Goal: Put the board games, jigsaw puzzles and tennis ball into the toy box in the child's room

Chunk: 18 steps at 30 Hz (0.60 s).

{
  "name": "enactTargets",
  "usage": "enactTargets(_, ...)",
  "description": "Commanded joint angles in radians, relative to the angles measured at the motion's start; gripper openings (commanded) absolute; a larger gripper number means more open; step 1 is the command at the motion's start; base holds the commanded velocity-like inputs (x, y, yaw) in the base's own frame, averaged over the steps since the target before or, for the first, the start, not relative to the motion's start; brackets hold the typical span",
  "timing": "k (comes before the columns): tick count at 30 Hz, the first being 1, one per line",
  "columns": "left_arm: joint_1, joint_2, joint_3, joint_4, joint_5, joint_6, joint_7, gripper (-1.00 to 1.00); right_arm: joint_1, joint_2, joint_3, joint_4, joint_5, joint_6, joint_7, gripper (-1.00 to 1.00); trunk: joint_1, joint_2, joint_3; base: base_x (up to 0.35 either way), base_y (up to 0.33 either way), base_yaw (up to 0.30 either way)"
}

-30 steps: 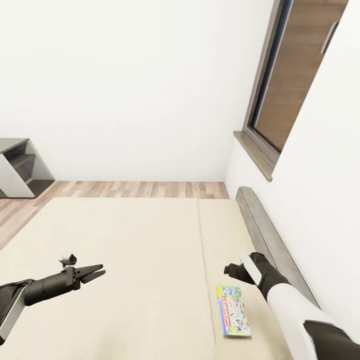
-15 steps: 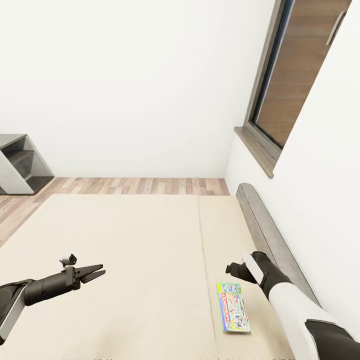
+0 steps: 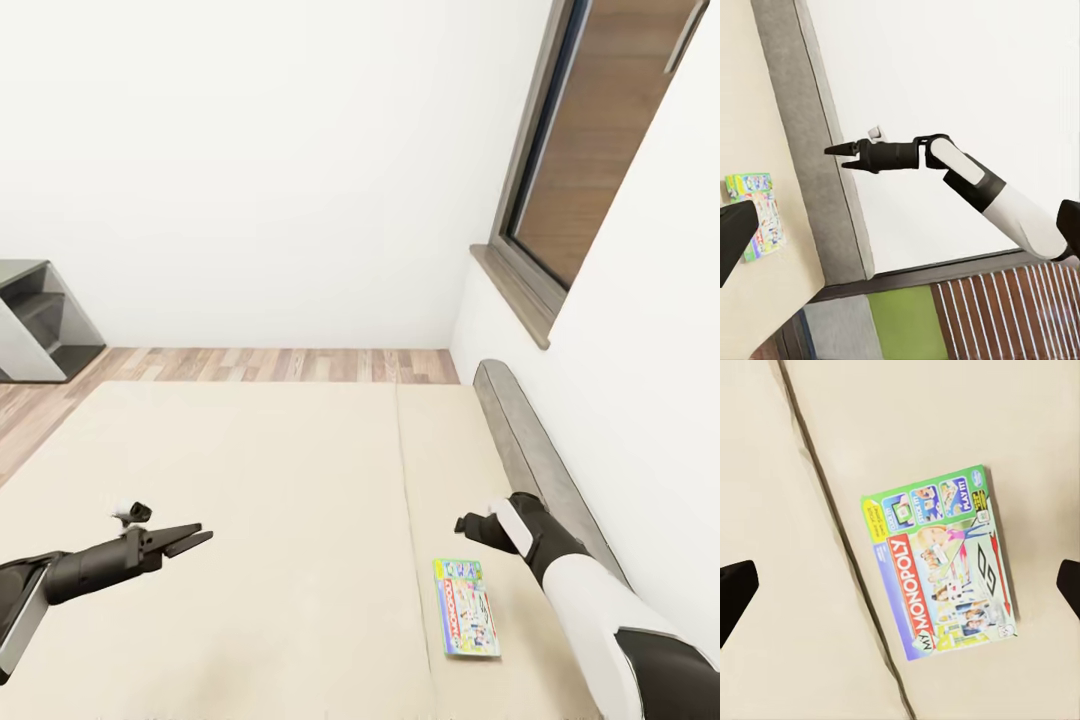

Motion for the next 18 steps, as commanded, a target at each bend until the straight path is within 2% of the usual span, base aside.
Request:
enactTargets(1,-0.001,0.001,0.000,-0.004,0.000,0.010,-0.024,1.00,-0.004,-0.001,-0.002,-0.002,-0.011,0.004,0.002,1.00,0.001,-0.002,-0.004,0.000,0.000,0.000)
enactTargets(4,-0.001,0.001,0.000,-0.021,0.000,0.009,-0.061,1.00,-0.016,-0.003,-0.002,-0.002,-0.010,0.004,0.037,1.00,0.001,-0.002,-0.008,0.000,0.000,0.000)
enactTargets(10,-0.003,0.002,0.001,-0.062,0.000,0.009,-0.061,1.00,-0.050,-0.011,-0.001,-0.002,-0.008,0.008,0.097,1.00,0.001,-0.002,-0.018,0.000,0.000,0.000)
enactTargets(18,-0.003,-0.002,-0.001,-0.079,-0.001,0.000,-0.061,1.00,-0.080,-0.034,-0.001,-0.002,-0.008,0.050,0.122,1.00,0.001,-0.002,-0.032,0.000,0.000,0.000)
